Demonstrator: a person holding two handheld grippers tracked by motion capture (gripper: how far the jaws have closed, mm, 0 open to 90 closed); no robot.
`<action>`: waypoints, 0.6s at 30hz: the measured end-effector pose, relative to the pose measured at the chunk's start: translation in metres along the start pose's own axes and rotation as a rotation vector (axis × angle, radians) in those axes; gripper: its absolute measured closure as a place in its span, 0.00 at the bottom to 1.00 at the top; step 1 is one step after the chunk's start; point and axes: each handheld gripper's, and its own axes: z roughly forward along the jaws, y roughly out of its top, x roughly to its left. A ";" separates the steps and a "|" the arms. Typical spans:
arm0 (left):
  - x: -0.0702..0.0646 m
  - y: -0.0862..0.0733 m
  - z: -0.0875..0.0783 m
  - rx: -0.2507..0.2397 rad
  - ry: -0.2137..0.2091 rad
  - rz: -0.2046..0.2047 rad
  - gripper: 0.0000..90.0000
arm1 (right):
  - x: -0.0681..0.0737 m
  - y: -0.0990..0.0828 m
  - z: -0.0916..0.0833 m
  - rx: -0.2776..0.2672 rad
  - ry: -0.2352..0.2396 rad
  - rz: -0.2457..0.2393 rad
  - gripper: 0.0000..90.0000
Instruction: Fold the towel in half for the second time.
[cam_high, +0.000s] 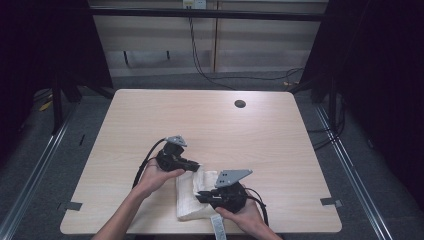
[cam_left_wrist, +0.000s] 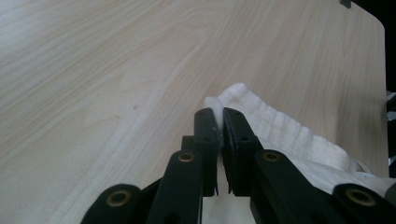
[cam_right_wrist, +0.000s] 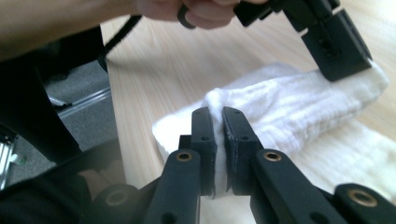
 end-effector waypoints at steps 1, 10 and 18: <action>0.000 -0.001 0.002 -0.007 -0.003 -0.008 0.94 | 0.000 -0.003 -0.001 -0.001 -0.002 0.000 0.90; -0.005 -0.005 0.011 -0.033 -0.010 -0.022 0.92 | 0.001 -0.022 -0.015 0.020 -0.057 0.019 0.84; -0.004 -0.002 0.018 -0.054 -0.028 -0.007 0.92 | 0.000 -0.027 -0.016 0.053 -0.055 0.030 0.84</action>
